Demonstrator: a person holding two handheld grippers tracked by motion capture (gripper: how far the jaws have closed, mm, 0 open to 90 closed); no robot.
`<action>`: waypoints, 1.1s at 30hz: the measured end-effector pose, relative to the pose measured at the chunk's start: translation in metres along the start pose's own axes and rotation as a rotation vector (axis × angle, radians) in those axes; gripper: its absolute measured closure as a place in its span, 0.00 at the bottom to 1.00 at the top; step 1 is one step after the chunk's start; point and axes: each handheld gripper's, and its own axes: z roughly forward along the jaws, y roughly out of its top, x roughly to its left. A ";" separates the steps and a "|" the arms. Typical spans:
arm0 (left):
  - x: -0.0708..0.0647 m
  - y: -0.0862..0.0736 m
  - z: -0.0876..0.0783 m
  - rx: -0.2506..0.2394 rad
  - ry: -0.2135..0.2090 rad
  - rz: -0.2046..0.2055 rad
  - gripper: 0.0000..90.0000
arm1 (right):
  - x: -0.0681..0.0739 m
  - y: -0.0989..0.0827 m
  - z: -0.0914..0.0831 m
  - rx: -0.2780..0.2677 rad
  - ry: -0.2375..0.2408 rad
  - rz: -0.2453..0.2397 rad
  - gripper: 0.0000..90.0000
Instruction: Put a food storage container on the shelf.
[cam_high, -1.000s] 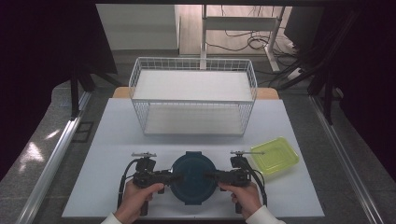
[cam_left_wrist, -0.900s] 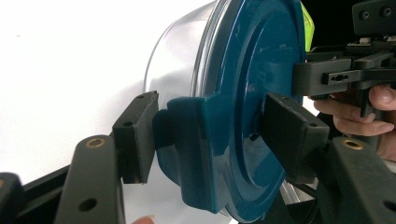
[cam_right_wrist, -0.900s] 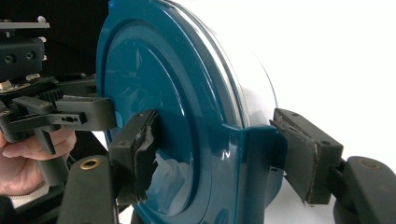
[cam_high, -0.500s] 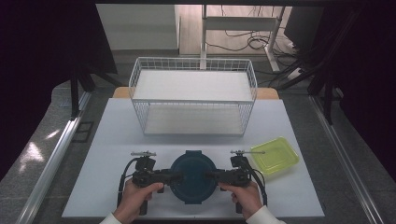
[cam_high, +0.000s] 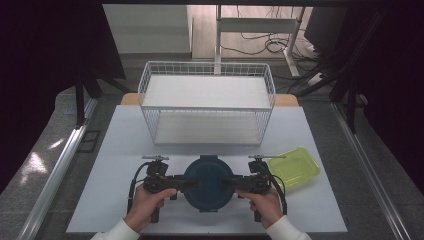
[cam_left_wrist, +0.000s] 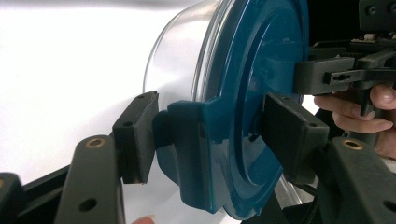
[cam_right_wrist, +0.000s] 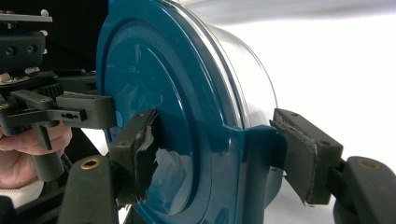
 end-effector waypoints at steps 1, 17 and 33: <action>-0.002 0.003 -0.002 -0.004 0.003 0.007 0.42 | 0.000 0.001 -0.001 -0.005 0.002 0.003 0.36; -0.019 0.035 -0.012 -0.030 0.007 0.047 0.43 | 0.011 0.027 -0.019 -0.044 0.010 -0.025 0.37; -0.035 0.067 -0.021 -0.066 -0.001 0.086 0.43 | 0.022 0.056 -0.039 -0.075 0.005 -0.050 0.38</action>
